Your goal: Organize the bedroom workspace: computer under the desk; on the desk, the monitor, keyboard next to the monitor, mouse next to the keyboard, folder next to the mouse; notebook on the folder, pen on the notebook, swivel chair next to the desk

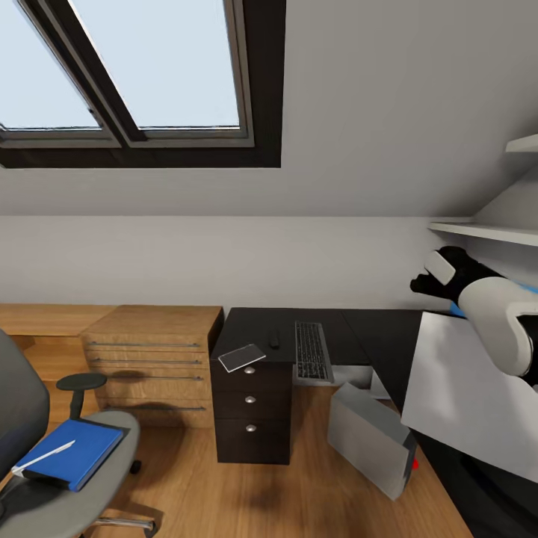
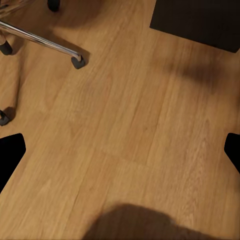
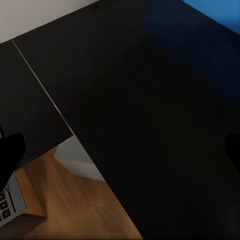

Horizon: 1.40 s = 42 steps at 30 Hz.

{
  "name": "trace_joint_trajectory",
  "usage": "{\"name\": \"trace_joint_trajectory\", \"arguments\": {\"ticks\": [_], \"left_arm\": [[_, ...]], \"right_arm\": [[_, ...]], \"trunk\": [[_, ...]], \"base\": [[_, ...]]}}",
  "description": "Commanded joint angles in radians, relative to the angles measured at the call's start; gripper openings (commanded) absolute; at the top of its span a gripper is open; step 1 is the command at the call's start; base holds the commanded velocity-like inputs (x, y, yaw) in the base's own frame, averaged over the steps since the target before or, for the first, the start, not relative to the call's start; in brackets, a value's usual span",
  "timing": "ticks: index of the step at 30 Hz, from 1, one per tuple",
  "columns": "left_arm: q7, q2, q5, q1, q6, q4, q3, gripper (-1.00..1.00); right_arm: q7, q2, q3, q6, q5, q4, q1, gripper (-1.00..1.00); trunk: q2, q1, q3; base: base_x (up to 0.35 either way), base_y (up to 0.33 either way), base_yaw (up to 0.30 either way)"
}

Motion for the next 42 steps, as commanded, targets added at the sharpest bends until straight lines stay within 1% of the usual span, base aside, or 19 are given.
{"name": "trace_joint_trajectory", "arguments": {"ticks": [1, 4, 7, 12, 16, 27, 30, 32, 34, 35, 38, 42], "left_arm": [[0.002, 0.000, 0.007, 0.000, 0.002, -0.002, 0.000, 1.00], [0.003, 0.000, 0.007, 0.000, 0.002, -0.002, 0.000, 1.00], [0.003, 0.000, 0.007, 0.000, 0.002, -0.002, 0.000, 1.00], [0.003, 0.000, 0.007, 0.000, 0.002, -0.001, 0.000, 1.00], [0.003, 0.000, 0.007, 0.000, 0.002, -0.001, 0.000, 1.00], [0.003, 0.000, 0.007, 0.000, 0.003, 0.001, 0.000, 1.00], [0.002, 0.000, 0.007, 0.000, 0.003, 0.001, 0.000, 1.00], [0.002, 0.000, 0.007, 0.000, 0.003, 0.001, 0.000, 1.00], [0.002, 0.000, 0.007, 0.000, 0.003, 0.001, 0.000, 1.00], [0.003, 0.000, 0.007, 0.000, 0.003, 0.001, 0.000, 1.00], [0.002, 0.000, 0.007, 0.000, 0.003, 0.001, 0.000, 1.00], [0.001, 0.000, 0.007, 0.000, 0.004, 0.001, 0.000, 1.00]], "right_arm": [[-0.005, 0.000, 0.006, 0.005, -0.010, 0.005, 0.000, 1.00], [-0.007, -0.001, 0.006, 0.007, -0.009, 0.044, 0.000, 1.00], [-0.008, -0.005, 0.006, 0.011, -0.009, 0.062, 0.001, 1.00], [-0.011, -0.009, 0.006, 0.021, -0.010, 0.068, 0.001, 1.00], [-0.023, -0.010, 0.004, 0.048, -0.011, 0.068, 0.001, 1.00], [-0.060, -0.011, -0.010, 0.162, -0.014, 0.058, 0.000, 1.00], [-0.063, -0.013, -0.021, 0.218, -0.015, 0.037, 0.000, 1.00], [-0.064, -0.013, -0.025, 0.240, -0.014, 0.025, 0.000, 1.00], [-0.067, -0.014, -0.029, 0.294, -0.014, -0.004, -0.001, 1.00], [-0.068, -0.014, -0.030, 0.307, -0.014, -0.010, -0.001, 1.00], [-0.072, -0.015, -0.032, 0.336, -0.013, -0.025, -0.002, 1.00], [-0.084, -0.015, -0.033, 0.351, -0.013, -0.029, -0.002, 1.00]], "trunk": [[-0.001, 0.000, -0.001], [-0.001, 0.000, -0.001], [-0.001, 0.000, -0.001], [-0.001, 0.000, -0.001], [-0.001, 0.000, -0.001], [-0.001, 0.000, -0.001], [-0.001, 0.000, -0.001], [-0.001, 0.000, -0.001], [-0.001, 0.000, -0.001], [-0.001, 0.000, -0.001], [-0.001, 0.000, -0.001], [-0.001, 0.000, -0.001]], "base": [[0.016, 0.000, 0.000], [0.008, 0.000, 0.000], [0.002, 0.000, 0.000], [0.000, 0.000, 0.000], [0.000, 0.000, 0.000], [0.000, 0.000, 0.000], [0.000, 0.000, 0.000], [0.000, 0.000, 0.000], [0.000, 0.000, 0.000], [0.000, 0.000, 0.000], [0.000, 0.000, 0.000], [0.000, 0.000, 0.000]]}}
